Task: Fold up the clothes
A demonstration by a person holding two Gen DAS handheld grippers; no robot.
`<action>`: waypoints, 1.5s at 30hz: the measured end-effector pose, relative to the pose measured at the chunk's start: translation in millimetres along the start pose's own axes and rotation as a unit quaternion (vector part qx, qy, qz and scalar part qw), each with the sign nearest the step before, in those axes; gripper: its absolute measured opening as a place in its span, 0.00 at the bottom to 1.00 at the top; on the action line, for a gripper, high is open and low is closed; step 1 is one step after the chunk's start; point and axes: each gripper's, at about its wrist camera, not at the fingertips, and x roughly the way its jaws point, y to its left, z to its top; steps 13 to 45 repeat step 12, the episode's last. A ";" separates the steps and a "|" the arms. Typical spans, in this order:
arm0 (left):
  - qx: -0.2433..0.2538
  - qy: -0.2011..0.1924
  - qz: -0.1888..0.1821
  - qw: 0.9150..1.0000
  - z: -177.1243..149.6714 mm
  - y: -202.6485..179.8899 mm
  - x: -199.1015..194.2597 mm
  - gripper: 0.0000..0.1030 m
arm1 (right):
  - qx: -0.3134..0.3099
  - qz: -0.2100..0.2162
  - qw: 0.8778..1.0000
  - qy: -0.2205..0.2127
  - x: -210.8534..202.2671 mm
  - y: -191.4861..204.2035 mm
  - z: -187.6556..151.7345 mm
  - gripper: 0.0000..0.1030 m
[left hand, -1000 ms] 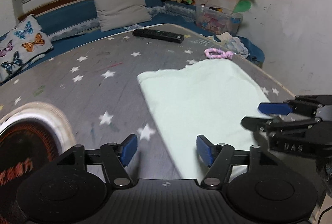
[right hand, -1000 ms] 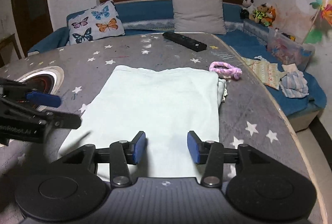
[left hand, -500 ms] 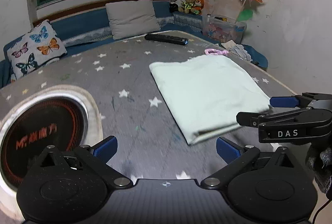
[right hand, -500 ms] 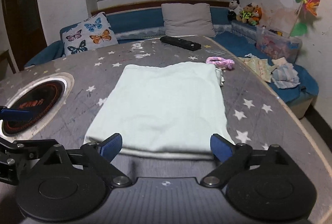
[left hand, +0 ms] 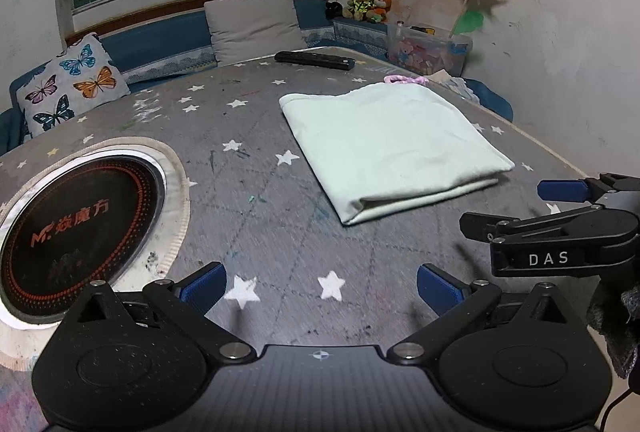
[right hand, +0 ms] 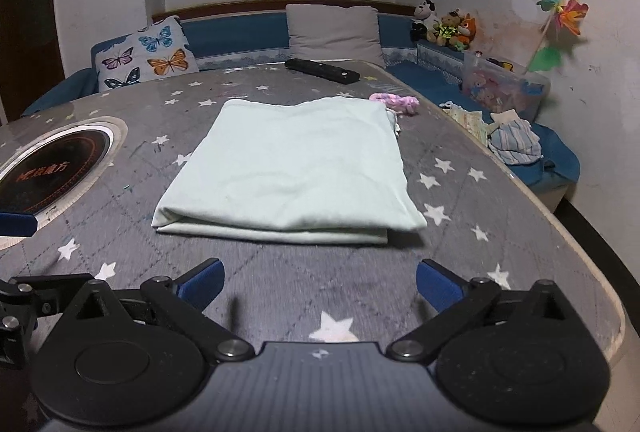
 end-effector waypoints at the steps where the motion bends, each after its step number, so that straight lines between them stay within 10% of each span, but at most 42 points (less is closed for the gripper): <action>1: 0.001 0.000 0.000 1.000 -1.0 -0.7 -0.5 1.00 | 0.001 -0.001 1.000 0.000 -1.0 -0.1 -0.9 1.00; 45: 0.009 -0.004 -0.005 1.000 -6.8 -11.9 -7.8 1.00 | 0.012 -0.002 1.000 -0.002 -9.8 -2.4 -9.1 1.00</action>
